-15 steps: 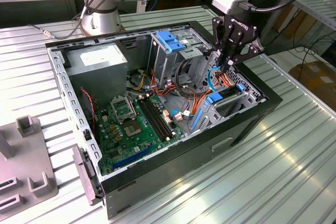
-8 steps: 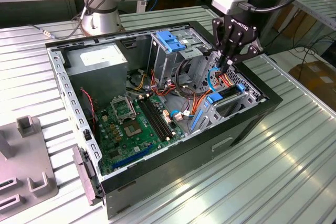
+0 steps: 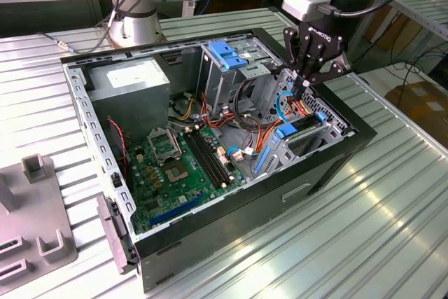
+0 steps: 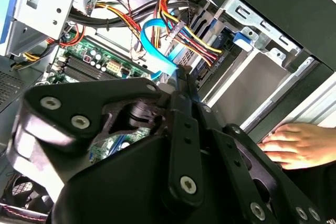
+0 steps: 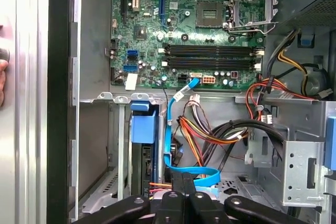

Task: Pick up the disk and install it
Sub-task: 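Insert the second disk wire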

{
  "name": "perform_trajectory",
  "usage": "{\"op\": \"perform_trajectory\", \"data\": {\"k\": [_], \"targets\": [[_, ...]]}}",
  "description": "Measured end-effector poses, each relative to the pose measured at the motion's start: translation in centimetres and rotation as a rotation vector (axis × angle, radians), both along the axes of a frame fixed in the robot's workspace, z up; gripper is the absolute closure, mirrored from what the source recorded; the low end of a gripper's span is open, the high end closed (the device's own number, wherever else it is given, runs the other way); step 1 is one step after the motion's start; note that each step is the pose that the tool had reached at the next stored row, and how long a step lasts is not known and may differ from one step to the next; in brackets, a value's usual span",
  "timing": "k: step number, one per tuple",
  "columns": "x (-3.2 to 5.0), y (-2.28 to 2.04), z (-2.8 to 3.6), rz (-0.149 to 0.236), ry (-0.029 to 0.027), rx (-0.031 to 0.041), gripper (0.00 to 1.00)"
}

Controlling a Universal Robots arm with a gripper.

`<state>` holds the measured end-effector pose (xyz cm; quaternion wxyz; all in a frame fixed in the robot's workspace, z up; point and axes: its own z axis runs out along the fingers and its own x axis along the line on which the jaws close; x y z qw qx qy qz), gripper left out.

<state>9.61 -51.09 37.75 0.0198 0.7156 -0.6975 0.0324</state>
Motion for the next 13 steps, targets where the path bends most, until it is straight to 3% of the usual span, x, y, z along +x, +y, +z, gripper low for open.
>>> {"op": "perform_trajectory", "data": {"k": [1, 2, 10, 11, 13], "targets": [[0.00, 0.00, -0.02, 0.000, -0.0003, -0.0014, 0.89], [0.00, 0.00, -0.05, 0.000, -0.0006, -0.0029, 0.82], [0.00, 0.02, -0.30, 0.000, -0.0048, -0.0190, 0.81], [0.00, 0.03, -0.33, 0.000, -0.0052, -0.0208, 0.75], [0.00, 0.04, -0.41, 0.000, -0.0063, -0.0263, 0.75]]}}
